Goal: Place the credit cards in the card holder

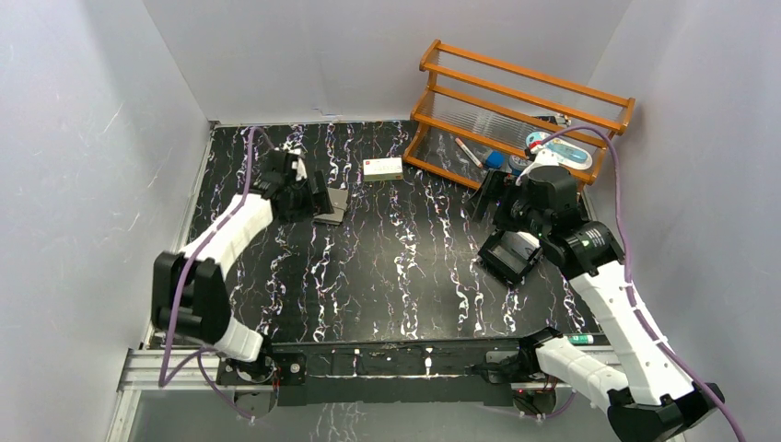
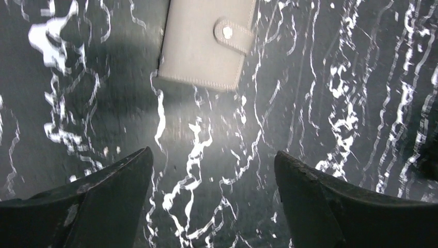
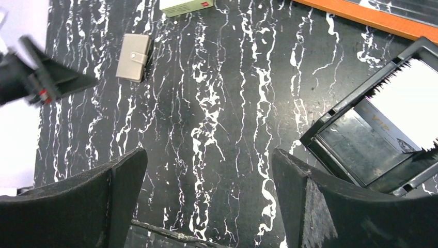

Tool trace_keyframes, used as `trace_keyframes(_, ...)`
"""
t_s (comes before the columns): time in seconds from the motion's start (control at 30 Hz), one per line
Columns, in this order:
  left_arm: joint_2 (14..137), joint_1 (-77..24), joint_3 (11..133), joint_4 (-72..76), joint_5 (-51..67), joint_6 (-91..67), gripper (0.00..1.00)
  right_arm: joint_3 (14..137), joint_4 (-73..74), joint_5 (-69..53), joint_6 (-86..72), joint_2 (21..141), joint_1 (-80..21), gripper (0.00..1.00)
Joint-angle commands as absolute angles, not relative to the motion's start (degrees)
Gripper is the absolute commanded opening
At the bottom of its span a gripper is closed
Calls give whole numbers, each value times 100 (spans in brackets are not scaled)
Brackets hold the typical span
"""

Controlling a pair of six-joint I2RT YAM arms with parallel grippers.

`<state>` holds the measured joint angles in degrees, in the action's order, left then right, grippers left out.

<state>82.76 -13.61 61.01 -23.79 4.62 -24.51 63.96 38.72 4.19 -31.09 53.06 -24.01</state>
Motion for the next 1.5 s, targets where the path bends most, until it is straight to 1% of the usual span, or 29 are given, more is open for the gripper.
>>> trace_keyframes(0.0, 9138, -1279, 6973, -2658, 134, -2034, 78, 6679, 3496, -7, -2773, 5101, -2381, 98)
trace_keyframes(0.03, 9335, -1255, 7072, -2599, 162, -2015, 71, 6687, 3490, -49, -2765, 5089, -2382, 98)
trace_keyframes(0.1, 9641, -1226, 7148, -2373, 285, -1977, 60, 6691, 3496, -128, -2751, 5081, -2382, 98)
trace_keyframes(0.17, 9863, -1217, 7258, -2248, 327, -1998, 52, 6681, 3515, -164, -2766, 5059, -2382, 98)
trace_keyframes(0.2, 9960, -1219, 7306, -2214, 339, -2003, 50, 6668, 3523, -172, -2780, 5041, -2382, 98)
trace_keyframes(0.33, 10219, -1210, 7394, -2077, 316, -1942, 50, 6579, 3525, -246, -2881, 4909, -2380, 98)
trace_keyframes(0.47, 10435, -1172, 7468, -2061, 325, -1819, 53, 6469, 3514, -303, -2972, 4725, -2381, 98)
trace_keyframes(0.63, 10641, -1049, 7456, -1886, 643, -1711, 56, 6455, 3543, -337, -3006, 4679, -2381, 98)
trace_keyframes(0.83, 10988, -1015, 7576, -1951, 920, -1528, 55, 6462, 3560, -358, -3094, 4728, -2380, 98)
trace_keyframes(0.9, 11057, -1018, 7609, -2007, 1041, -1448, 54, 6437, 3556, -344, -3149, 4741, -2381, 97)
trace_keyframes(0.93, 11081, -1016, 7611, -2046, 1070, -1449, 50, 6434, 3589, -295, -3206, 4759, -2377, 96)
trace_keyframes(1.03, 11053, -1018, 7579, -2102, 1307, -1501, 22, 6444, 3718, -152, -3269, 4875, -2377, 96)
trace_keyframes(1.1, 10976, -1014, 7560, -2235, 1438, -1604, 11, 6378, 3729, -166, -3285, 4921, -2375, 96)
trace_keyframes(1.17, 10803, -1014, 7481, -2322, 1634, -1708, 2, 6288, 3682, -227, -3345, 4961, -2379, 96)
trace_keyframes(1.2, 10684, -1019, 7386, -2324, 1756, -1766, 0, 6246, 3658, -265, -3393, 4988, -2380, 96)
trace_keyframes(1.37, 9881, -1054, 6804, -2240, 2303, -2020, 0, 6016, 3515, -425, -3655, 5175, -2382, 92)
trace_keyframes(1.47, 9288, -1162, 6305, -2098, 2541, -2270, 0, 5900, 3390, -610, -3818, 5349, -2380, 87)
